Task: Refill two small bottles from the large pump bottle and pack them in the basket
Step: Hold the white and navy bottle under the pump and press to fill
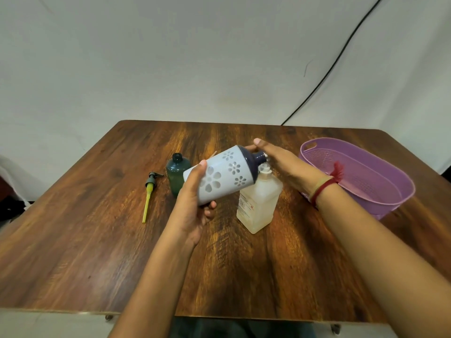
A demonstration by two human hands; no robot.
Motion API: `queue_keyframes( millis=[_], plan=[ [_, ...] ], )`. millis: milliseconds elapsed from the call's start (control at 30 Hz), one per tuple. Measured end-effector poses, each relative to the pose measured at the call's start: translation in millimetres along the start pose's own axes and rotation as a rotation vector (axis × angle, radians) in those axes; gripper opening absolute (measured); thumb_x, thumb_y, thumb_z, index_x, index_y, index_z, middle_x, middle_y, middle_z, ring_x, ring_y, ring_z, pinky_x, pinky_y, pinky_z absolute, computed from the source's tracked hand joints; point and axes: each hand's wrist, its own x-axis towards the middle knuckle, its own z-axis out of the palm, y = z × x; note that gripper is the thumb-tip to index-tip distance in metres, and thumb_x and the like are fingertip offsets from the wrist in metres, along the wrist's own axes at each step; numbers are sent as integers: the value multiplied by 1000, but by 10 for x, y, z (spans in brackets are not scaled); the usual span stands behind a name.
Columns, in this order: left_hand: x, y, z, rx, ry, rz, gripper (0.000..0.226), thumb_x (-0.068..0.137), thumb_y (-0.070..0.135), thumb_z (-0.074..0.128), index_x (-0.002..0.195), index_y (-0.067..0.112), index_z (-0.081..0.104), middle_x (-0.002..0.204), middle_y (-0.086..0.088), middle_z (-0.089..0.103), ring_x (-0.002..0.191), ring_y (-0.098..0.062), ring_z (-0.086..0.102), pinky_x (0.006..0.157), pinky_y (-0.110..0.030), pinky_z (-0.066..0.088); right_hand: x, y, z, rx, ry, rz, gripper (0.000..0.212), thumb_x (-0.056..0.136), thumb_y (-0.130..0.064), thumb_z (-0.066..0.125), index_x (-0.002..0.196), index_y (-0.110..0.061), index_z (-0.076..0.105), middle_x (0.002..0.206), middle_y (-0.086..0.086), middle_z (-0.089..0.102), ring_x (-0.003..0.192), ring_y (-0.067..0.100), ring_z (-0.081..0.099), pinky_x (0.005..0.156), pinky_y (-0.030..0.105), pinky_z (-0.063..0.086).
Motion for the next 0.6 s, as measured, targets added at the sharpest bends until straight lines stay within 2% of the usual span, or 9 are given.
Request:
queue_keyframes(
  millis=[67, 100, 200, 267, 333, 433, 533, 600],
  plan=[
    [8, -28, 9, -5, 11, -9, 34, 84, 53, 56, 93, 20, 61, 71, 1, 59, 47, -7, 42, 35, -12, 31, 29, 39, -5, 0, -5, -11, 45, 100, -43, 27, 131, -23, 52, 130, 10, 55, 119, 26, 51, 102, 43, 40],
    [11, -40, 9, -5, 18, -12, 34, 85, 53, 56, 93, 20, 61, 70, 1, 59, 47, -7, 41, 34, -12, 31, 40, 65, 6, -18, -15, -14, 45, 100, -44, 25, 136, -28, 47, 136, 9, 51, 124, 27, 47, 104, 44, 37],
    [18, -46, 0, 13, 18, 5, 35, 84, 53, 56, 94, 20, 62, 71, 2, 59, 47, -6, 41, 34, -12, 30, 30, 114, 36, -63, -23, -21, 45, 99, -47, 22, 141, -38, 35, 145, 9, 41, 132, 27, 38, 102, 40, 32],
    [13, -23, -3, 21, 2, 24, 35, 84, 52, 56, 95, 20, 62, 70, 3, 60, 46, -6, 41, 34, -11, 30, 10, 86, 31, -52, -14, -40, 45, 99, -47, 23, 142, -38, 33, 147, 8, 38, 134, 27, 36, 107, 43, 29],
    [5, -1, -2, 17, -10, 32, 34, 84, 52, 56, 94, 20, 62, 69, 3, 60, 46, -6, 41, 35, -12, 30, 22, 40, 1, -47, 6, -37, 46, 99, -46, 26, 142, -33, 35, 147, 7, 38, 133, 25, 36, 106, 39, 29],
    [8, 4, 4, 10, -10, 30, 34, 85, 52, 55, 94, 20, 62, 69, 3, 60, 47, -6, 42, 35, -12, 31, 34, -10, -30, -80, 33, -57, 45, 100, -41, 30, 139, -22, 43, 140, 7, 45, 127, 22, 42, 95, 30, 32],
    [19, -20, 11, 21, 5, 23, 35, 85, 53, 55, 95, 20, 63, 71, 2, 60, 47, -6, 42, 35, -12, 30, 39, 64, 15, 17, 0, -49, 43, 102, -37, 25, 135, -24, 49, 120, 1, 57, 101, 10, 54, 87, 26, 41],
    [20, -37, 11, 25, 17, 18, 35, 85, 53, 55, 95, 20, 63, 70, 2, 60, 47, -6, 42, 35, -12, 30, 42, 117, 46, 4, -6, -49, 44, 102, -37, 22, 136, -26, 48, 116, -3, 56, 93, 3, 51, 76, 17, 38]
  ],
)
